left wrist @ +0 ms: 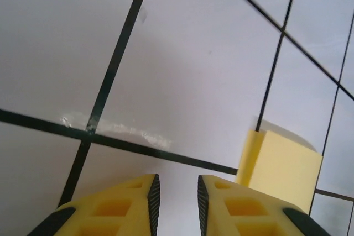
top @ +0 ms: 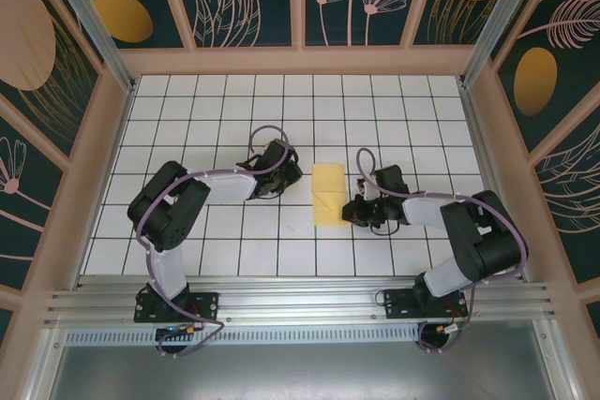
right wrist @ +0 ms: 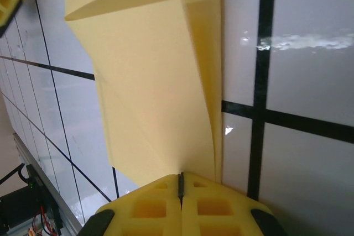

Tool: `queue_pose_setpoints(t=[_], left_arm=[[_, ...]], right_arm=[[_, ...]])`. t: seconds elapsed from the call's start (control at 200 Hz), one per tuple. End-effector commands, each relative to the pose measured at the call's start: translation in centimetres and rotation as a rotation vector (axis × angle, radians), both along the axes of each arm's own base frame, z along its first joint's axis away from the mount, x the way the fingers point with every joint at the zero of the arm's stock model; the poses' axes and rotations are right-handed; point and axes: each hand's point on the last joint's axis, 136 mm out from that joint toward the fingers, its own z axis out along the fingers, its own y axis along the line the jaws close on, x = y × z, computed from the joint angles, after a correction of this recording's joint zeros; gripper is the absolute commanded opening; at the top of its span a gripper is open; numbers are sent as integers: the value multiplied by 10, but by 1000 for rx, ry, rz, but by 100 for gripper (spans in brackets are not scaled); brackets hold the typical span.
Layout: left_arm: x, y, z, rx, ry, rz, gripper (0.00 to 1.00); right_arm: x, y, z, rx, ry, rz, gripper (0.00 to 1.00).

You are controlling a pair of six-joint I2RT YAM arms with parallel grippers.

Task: Fold a paper plane with a square sheet of paper (pick it up from the middle)
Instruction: Fold the triangle a second time at the center of the table.

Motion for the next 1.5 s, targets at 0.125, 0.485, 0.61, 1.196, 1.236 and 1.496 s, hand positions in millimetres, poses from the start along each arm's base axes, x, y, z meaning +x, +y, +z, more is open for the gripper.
queue_pose_setpoints(t=[0.125, 0.485, 0.61, 1.196, 1.236, 1.496], left_arm=[[-4, -37, 59, -143, -105, -185, 28], [-39, -102, 57, -344, -58, -445, 25], [-48, -107, 41, -340, -26, -450, 23], [-61, -98, 38, -359, -50, -452, 28], [-64, -99, 35, -365, -41, -455, 27], [-70, -101, 14, -357, 0, -461, 25]], right_arm=[[6, 27, 7, 6, 35, 15, 0], [15, 27, 24, -4, -15, -22, 1], [17, 26, 25, -11, -33, -19, 2], [25, 20, -4, -89, 7, -46, 2], [25, 20, -5, -92, 9, -46, 1], [23, 20, -1, -87, 3, -43, 2]])
